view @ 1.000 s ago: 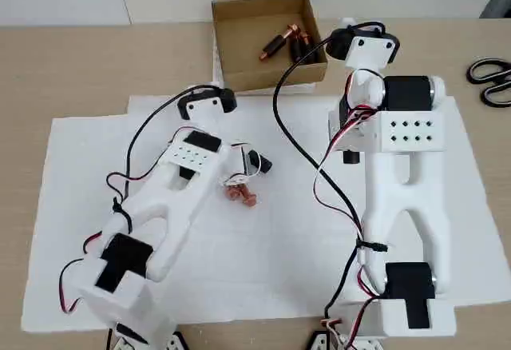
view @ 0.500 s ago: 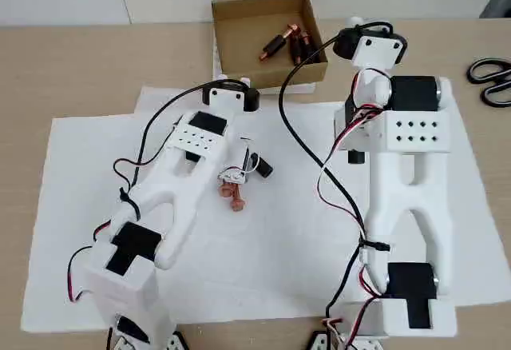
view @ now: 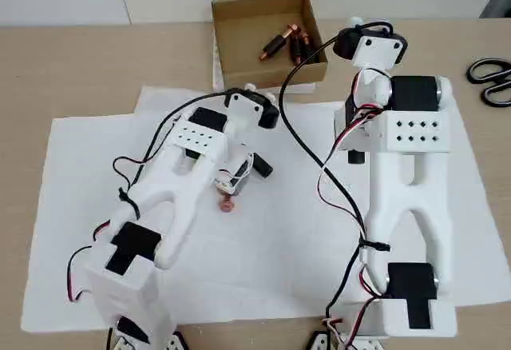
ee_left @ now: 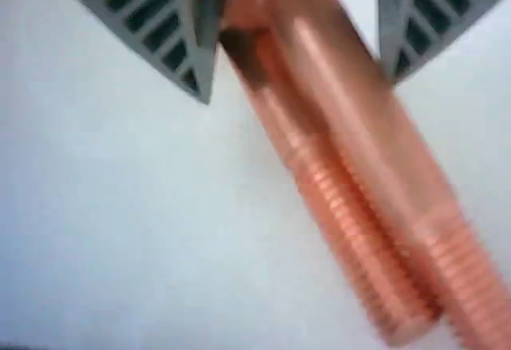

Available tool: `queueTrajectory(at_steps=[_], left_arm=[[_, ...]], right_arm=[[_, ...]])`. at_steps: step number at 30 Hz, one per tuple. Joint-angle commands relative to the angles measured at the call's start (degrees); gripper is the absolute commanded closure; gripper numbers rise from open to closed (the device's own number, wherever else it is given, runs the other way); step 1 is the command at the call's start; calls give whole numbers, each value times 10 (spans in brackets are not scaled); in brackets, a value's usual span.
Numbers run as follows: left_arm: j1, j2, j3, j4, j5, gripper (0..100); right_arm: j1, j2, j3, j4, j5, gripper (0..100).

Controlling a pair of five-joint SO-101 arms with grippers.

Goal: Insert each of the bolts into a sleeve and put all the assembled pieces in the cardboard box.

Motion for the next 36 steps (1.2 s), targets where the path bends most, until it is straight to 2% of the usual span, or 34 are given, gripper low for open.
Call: queueTrajectory(at_steps=[1, 7, 19, 22, 25, 27, 29, 34, 36], left_arm=[[-16, -3, -20, 4, -84, 878], [-28, -4, -21, 11, -149, 878], [-27, 0, -143, 122, -321, 878], [-27, -1, -152, 123, -342, 878], [-27, -4, -160, 125, -331, 878], [-27, -4, -176, 130, -271, 878], [-27, -4, -195, 123, -171, 878], [-26, 1, -235, 121, 169, 878], [-25, 2, -230, 117, 273, 879]], right_arm=[[5, -29, -3, 0, 5, 995], [16, -29, -3, 0, 5, 995], [17, -29, -3, 0, 16, 995], [17, -29, -3, 0, 16, 995], [17, -29, -3, 0, 16, 995], [17, -29, -3, 0, 16, 995], [17, -29, -3, 0, 16, 995], [16, -27, -3, -4, 16, 995], [16, -27, -3, -4, 15, 995]])
